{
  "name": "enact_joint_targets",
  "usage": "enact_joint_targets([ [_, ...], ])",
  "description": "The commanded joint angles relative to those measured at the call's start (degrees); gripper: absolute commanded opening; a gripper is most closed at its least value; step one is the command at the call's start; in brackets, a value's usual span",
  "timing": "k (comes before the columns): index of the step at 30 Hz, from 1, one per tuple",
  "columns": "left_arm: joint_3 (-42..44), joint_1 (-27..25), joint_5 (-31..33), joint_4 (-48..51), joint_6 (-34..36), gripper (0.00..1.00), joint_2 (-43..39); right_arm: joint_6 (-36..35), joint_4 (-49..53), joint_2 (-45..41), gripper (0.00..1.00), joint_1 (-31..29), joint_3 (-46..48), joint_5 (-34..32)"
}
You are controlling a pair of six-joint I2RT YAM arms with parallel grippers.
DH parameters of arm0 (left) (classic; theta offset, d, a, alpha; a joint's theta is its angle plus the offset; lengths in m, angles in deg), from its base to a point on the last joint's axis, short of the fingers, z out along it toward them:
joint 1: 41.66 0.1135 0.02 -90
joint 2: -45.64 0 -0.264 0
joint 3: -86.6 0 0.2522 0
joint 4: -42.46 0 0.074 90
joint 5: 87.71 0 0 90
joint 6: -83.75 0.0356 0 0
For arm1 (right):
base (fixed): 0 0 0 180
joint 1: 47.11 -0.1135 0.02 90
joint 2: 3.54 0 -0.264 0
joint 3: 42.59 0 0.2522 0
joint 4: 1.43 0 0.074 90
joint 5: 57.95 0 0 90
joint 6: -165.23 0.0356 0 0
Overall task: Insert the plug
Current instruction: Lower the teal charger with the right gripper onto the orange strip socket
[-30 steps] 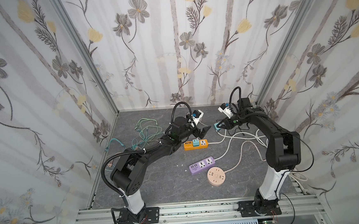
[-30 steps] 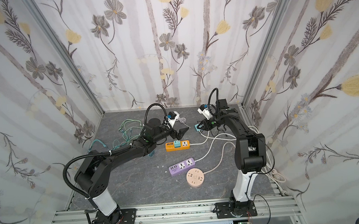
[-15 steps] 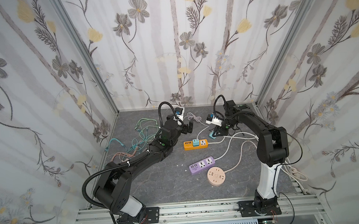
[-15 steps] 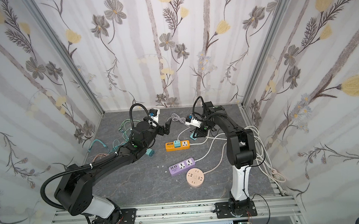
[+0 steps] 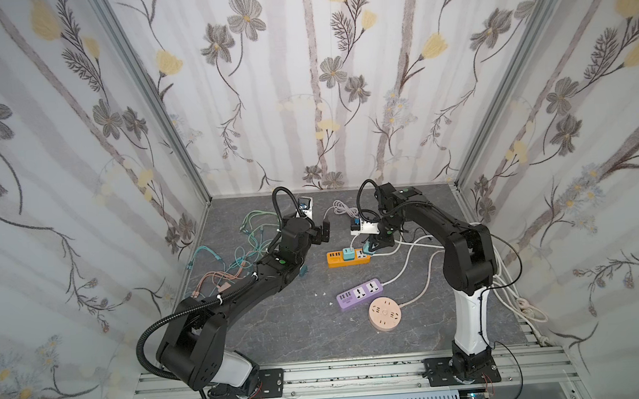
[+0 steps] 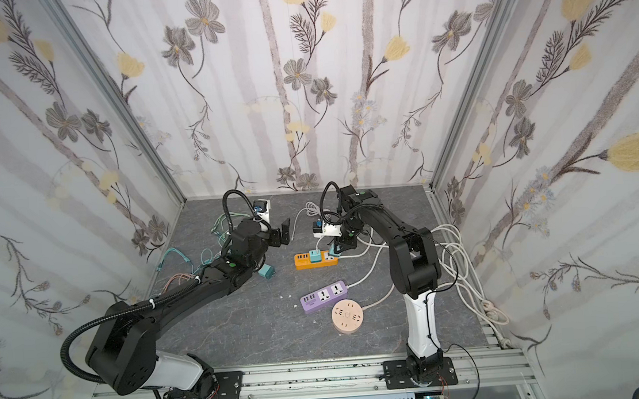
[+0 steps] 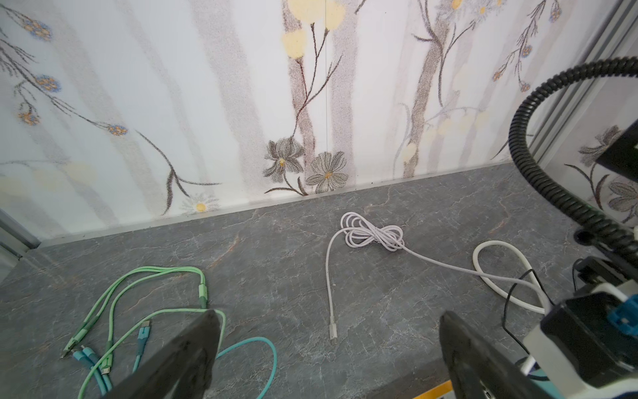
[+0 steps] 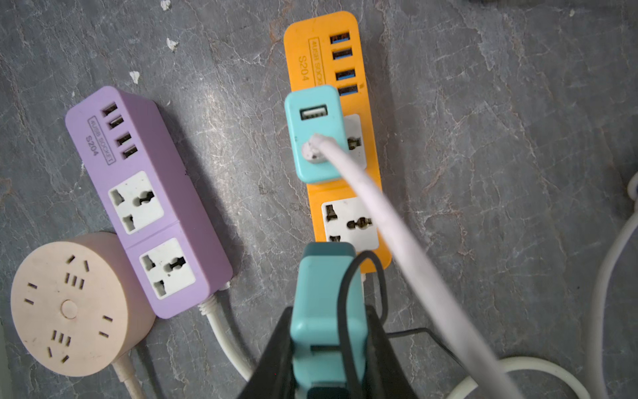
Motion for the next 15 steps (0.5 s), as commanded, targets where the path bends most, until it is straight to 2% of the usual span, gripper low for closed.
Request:
enact_joint_targets([
  [1,0.87,0.26,1.76,-0.06,-0.82,1.0,-0.83,-2.57,0.75,1.17,0.01,-1.07,-1.51,-1.8],
  [11,3.03,0.77,2.28,0.03,-0.63,1.0,-2.34,-5.34,2.45,3.51,0.0,-3.89,-4.53,-5.68],
  [15,3.19,0.82,2.16,0.03,-0.96,1.0,-2.17,-6.77,2.35,4.35,0.0,-5.01,-4.59,-9.27],
])
